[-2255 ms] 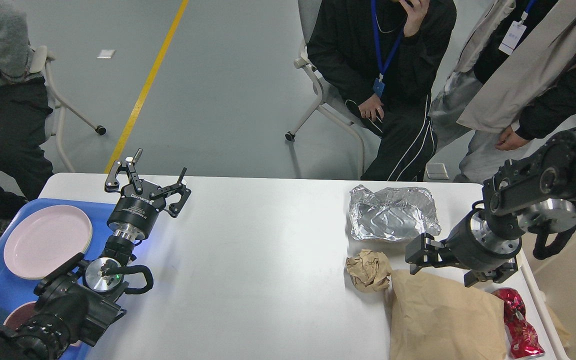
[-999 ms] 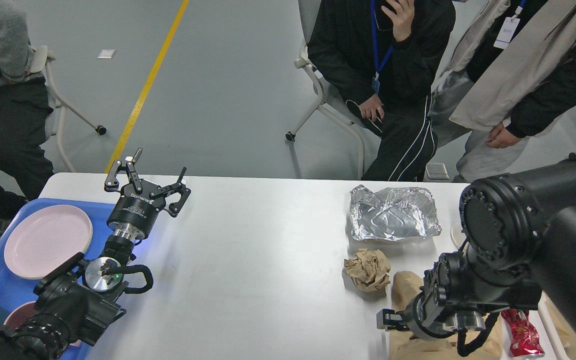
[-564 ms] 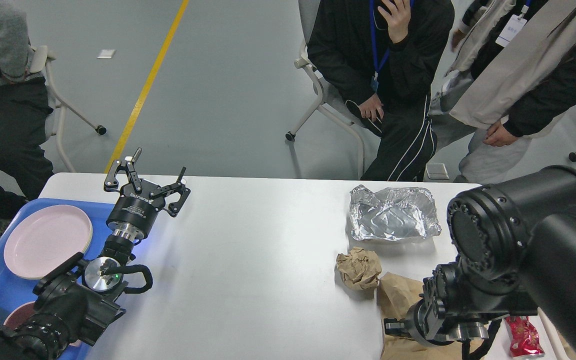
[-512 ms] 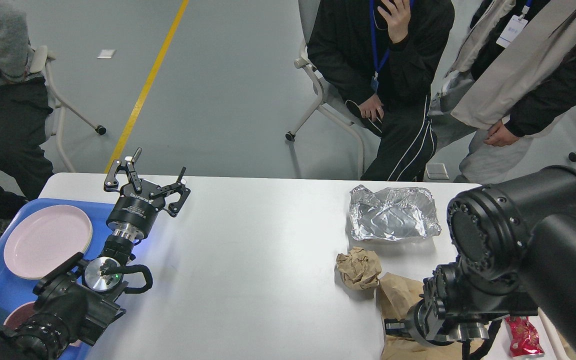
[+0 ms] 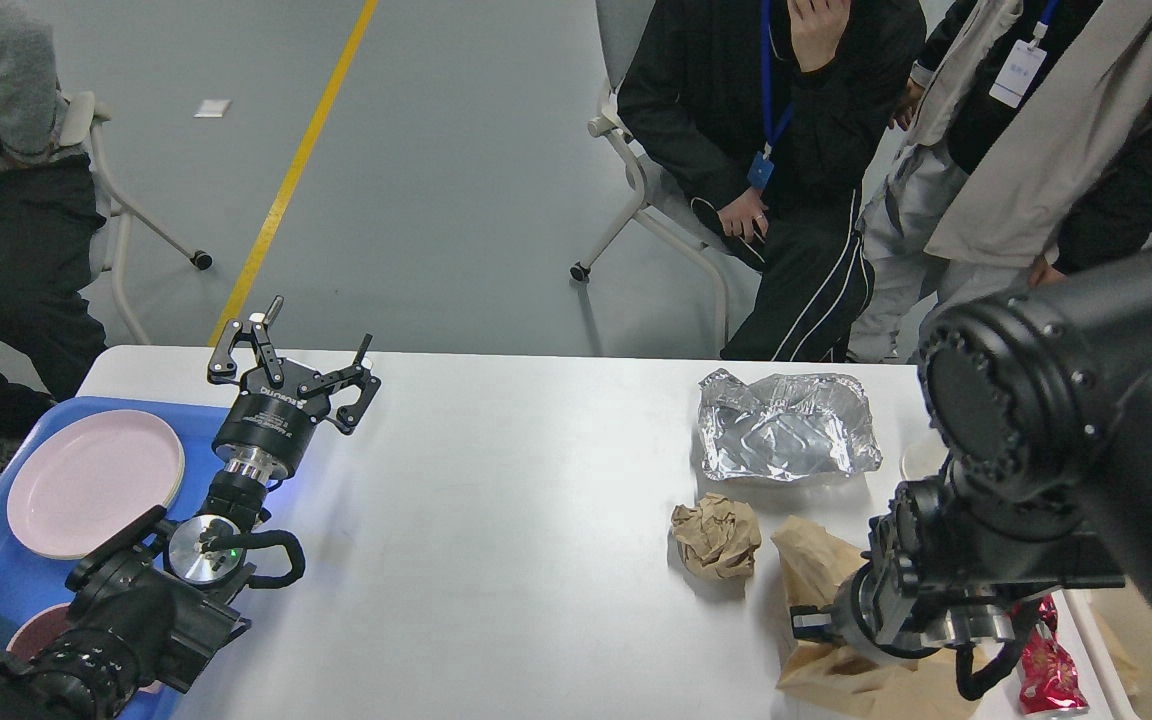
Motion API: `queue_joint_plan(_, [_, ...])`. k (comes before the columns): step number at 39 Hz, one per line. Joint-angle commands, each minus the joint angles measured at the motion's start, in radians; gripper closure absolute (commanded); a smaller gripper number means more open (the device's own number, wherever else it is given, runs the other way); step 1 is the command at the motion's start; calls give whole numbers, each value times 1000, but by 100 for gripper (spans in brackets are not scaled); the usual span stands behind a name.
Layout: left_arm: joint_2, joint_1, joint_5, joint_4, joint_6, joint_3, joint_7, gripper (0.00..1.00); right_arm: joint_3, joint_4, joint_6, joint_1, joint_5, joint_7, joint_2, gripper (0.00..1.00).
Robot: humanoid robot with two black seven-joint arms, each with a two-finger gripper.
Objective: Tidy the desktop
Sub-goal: 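Lift the paper bag and drop it into the white bin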
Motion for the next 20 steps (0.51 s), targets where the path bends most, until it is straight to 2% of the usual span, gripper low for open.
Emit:
queue_joint_plan(1, [0, 0, 0, 0, 0, 0, 0, 1, 20, 48, 158, 179, -2, 6, -119, 100])
queue_joint_plan(6, [0, 0, 0, 0, 0, 0, 0, 1, 34, 56, 369, 332, -9, 21, -251, 100])
queue_joint_plan(7, [0, 0, 0, 0, 0, 0, 0, 1, 34, 56, 457, 393, -25, 22, -300, 100])
queue_joint_plan(13, [0, 0, 0, 0, 0, 0, 0, 1, 40, 55, 686, 573, -71, 24, -388, 100])
queue_joint_plan(17, [0, 0, 0, 0, 0, 0, 0, 1, 65, 51, 791, 644, -74, 22, -427, 100])
queue_joint_plan(20, [0, 0, 0, 0, 0, 0, 0, 1, 79, 36, 794, 664, -75, 21, -446, 100])
